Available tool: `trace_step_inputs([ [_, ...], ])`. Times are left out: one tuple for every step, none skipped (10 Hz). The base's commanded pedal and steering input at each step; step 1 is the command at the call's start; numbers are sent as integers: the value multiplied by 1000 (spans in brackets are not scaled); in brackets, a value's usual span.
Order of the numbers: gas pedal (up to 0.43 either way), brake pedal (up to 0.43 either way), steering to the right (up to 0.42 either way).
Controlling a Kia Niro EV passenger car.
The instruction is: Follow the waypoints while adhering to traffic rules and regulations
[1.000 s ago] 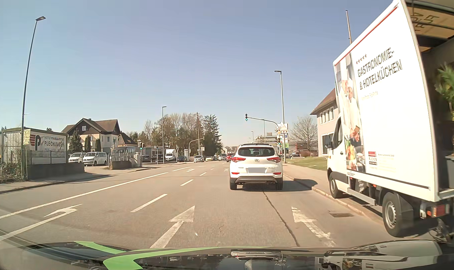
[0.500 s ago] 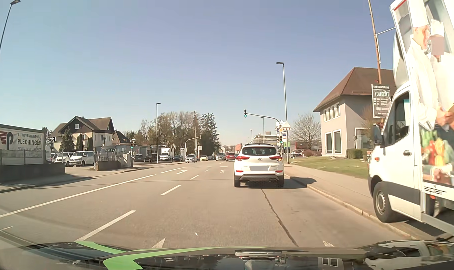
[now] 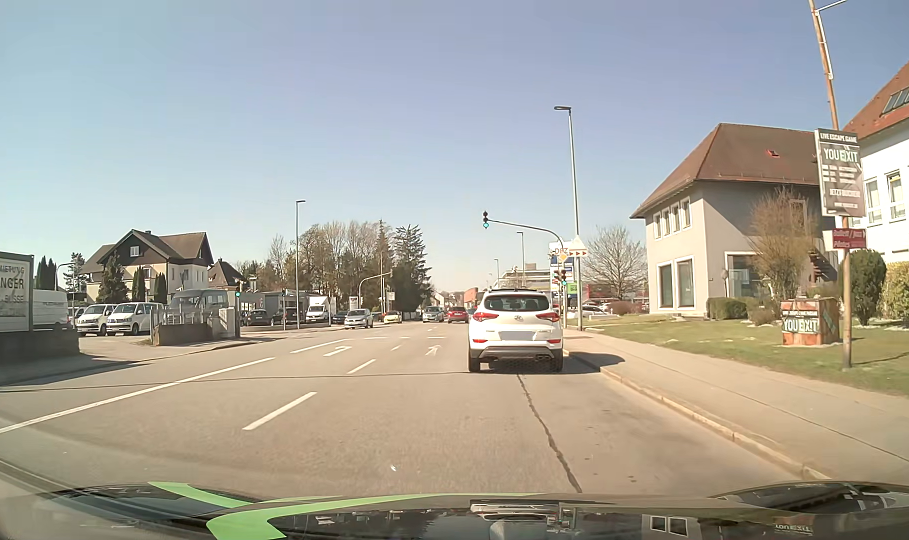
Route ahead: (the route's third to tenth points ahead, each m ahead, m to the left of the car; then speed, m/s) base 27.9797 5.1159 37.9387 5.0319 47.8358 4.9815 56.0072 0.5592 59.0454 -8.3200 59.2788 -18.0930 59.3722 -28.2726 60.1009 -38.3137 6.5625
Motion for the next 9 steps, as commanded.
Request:
trace_step_inputs([
  [157, 0, 23],
  [157, 0, 25],
  [169, 0, 28],
  [169, 0, 28],
  [169, 0, 28],
  [169, 0, 28],
  [169, 0, 28],
  [169, 0, 28],
  [169, 0, 27],
])
